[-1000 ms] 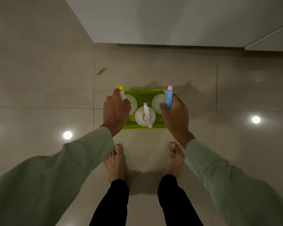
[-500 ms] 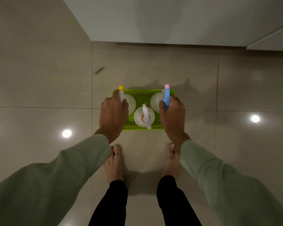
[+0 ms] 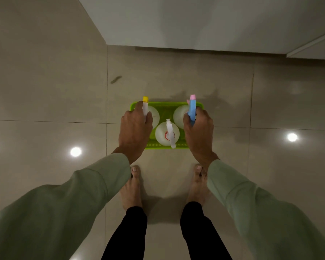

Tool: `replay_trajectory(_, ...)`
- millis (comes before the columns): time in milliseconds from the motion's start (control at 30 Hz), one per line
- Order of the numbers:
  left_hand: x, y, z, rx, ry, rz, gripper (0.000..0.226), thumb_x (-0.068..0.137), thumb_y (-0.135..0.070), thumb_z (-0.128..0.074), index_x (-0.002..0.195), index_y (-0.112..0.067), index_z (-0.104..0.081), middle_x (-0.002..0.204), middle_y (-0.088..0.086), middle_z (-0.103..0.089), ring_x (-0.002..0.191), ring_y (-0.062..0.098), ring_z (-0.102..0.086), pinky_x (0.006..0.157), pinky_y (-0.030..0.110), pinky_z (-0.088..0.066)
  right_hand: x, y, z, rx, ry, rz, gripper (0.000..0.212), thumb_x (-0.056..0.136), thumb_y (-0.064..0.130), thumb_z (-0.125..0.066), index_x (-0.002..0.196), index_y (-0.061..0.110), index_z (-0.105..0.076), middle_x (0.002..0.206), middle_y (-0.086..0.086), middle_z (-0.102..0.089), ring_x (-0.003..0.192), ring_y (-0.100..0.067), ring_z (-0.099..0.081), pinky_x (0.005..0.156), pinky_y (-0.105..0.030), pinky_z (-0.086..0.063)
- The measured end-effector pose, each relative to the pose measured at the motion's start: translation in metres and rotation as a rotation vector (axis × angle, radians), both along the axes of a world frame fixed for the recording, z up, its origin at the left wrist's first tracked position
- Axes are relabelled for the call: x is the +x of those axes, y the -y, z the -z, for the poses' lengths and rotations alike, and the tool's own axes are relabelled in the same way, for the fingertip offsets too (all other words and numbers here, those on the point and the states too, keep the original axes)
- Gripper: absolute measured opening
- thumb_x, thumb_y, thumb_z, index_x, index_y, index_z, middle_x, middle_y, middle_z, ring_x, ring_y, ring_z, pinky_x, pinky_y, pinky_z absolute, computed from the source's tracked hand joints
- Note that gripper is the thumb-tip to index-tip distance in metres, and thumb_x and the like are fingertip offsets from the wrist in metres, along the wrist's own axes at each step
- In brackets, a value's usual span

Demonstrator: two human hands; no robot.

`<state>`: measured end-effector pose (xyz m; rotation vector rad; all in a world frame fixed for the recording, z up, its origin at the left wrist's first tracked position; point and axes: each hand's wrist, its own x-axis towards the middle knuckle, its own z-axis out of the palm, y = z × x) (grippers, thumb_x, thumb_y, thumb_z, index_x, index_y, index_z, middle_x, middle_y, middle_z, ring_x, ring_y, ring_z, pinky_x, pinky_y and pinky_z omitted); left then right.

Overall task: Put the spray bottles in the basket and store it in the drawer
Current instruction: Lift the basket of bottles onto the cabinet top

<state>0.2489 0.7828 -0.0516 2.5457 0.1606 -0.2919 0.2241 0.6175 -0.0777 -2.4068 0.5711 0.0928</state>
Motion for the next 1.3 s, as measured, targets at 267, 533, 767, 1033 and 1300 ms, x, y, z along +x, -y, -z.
replay_trajectory(267, -0.005, -0.002, 0.005, -0.016, -0.001, 0.005, 0.036, 0.096, -0.023, -0.052, 0.127, -0.005, -0.052, 0.092, 0.020, -0.069, 0.076, 0.040, -0.056, 0.067, 0.046, -0.047, -0.001, -0.002, 0.001, -0.004, -0.015, -0.008, 0.020, 0.097, 0.015, -0.058, 0.099, -0.005, -0.061, 0.083, -0.019, -0.058, 0.069, -0.024, -0.050, 0.061, -0.031, -0.037)
replay_trajectory(533, -0.006, -0.009, 0.004, -0.066, -0.014, -0.004, 0.049, 0.093, -0.035, -0.056, 0.134, -0.011, -0.045, 0.102, 0.015, -0.072, 0.078, 0.037, -0.067, 0.070, 0.043, -0.053, -0.005, 0.004, -0.005, 0.059, -0.069, 0.015, 0.045, 0.095, 0.026, -0.061, 0.134, 0.005, -0.053, 0.109, -0.015, -0.064, 0.091, -0.029, -0.062, 0.079, -0.041, -0.052)
replay_trajectory(767, -0.015, -0.018, -0.006, -0.064, 0.025, -0.036, 0.048, 0.096, -0.046, -0.051, 0.133, -0.017, -0.045, 0.103, 0.011, -0.073, 0.074, 0.028, -0.070, 0.067, 0.034, -0.051, -0.031, -0.018, -0.033, -0.156, 0.199, -0.047, 0.044, 0.096, 0.041, -0.056, 0.128, 0.011, -0.057, 0.115, -0.008, -0.061, 0.102, -0.025, -0.059, 0.081, -0.037, -0.050)
replay_trajectory(1033, -0.019, -0.020, -0.010, -0.037, 0.014, -0.045, 0.046, 0.096, -0.047, -0.048, 0.131, -0.019, -0.047, 0.105, 0.011, -0.073, 0.076, 0.031, -0.070, 0.071, 0.042, -0.055, -0.044, -0.051, -0.015, -0.107, -0.150, -0.179, 0.023, 0.094, 0.028, -0.059, 0.108, 0.010, -0.063, 0.084, -0.011, -0.072, 0.079, -0.036, -0.067, 0.062, -0.036, -0.045)
replay_trajectory(1300, -0.022, -0.016, -0.006, -0.027, -0.024, -0.049, 0.048, 0.097, -0.045, -0.047, 0.134, -0.013, -0.047, 0.107, 0.013, -0.073, 0.080, 0.033, -0.070, 0.072, 0.044, -0.056, -0.043, -0.060, -0.011, -0.101, -0.151, -0.111, 0.023, 0.097, 0.026, -0.056, 0.100, 0.005, -0.065, 0.078, -0.017, -0.068, 0.074, -0.037, -0.063, 0.060, -0.033, -0.033)
